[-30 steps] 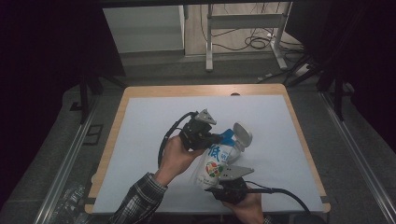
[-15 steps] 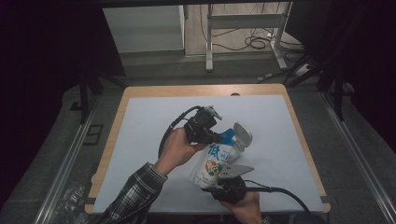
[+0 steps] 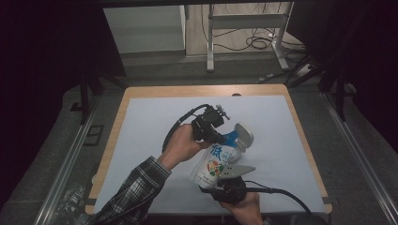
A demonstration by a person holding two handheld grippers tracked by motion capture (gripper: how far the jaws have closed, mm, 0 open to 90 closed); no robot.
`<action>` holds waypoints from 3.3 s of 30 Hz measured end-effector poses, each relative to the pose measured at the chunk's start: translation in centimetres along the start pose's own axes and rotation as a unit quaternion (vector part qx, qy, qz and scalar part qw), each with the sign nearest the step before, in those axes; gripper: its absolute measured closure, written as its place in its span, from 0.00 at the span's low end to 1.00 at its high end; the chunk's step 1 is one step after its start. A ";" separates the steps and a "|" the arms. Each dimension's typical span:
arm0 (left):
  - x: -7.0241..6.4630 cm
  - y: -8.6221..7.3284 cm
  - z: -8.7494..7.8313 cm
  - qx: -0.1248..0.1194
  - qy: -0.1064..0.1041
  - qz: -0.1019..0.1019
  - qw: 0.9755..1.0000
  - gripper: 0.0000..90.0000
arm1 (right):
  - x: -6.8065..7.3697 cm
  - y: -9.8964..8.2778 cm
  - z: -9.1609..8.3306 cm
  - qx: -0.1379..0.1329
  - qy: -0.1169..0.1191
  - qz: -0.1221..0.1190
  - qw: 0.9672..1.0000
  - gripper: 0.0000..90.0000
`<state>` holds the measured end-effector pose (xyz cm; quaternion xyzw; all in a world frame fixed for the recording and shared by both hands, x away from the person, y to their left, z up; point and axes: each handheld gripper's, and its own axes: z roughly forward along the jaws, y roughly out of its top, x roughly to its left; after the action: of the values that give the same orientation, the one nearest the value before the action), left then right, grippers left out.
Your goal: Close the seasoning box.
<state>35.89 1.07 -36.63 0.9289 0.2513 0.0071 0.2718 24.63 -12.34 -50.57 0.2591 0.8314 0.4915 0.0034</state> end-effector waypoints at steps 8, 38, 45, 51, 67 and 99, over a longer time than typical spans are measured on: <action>0.1 0.4 0.2 0.015 0.003 0.005 1.000 0.99 | 0.0 0.2 0.1 -0.002 0.009 0.004 1.000 0.83; 0.3 1.5 0.9 0.041 0.004 0.001 0.999 1.00 | 0.1 0.9 -0.1 -0.015 0.017 -0.023 0.999 0.84; 0.4 1.8 1.1 0.052 0.007 0.004 0.999 1.00 | 0.2 1.2 -0.2 -0.015 0.019 -0.026 0.999 0.84; 0.4 2.2 1.3 0.060 0.011 0.005 0.998 1.00 | 0.2 1.4 -0.1 -0.017 0.021 -0.032 0.999 0.84; 0.5 2.7 1.8 0.082 0.016 0.009 0.996 1.00 | 0.2 2.1 0.0 -0.018 0.025 -0.047 0.998 0.84; 0.7 3.5 2.7 0.094 0.012 0.007 0.996 1.00 | 0.0 2.7 0.1 -0.035 0.024 -0.057 0.997 0.85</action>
<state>38.52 -2.48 -37.26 0.9520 0.2472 -0.0033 0.1806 25.78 -11.21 -48.35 0.1988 0.8270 0.5255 0.0204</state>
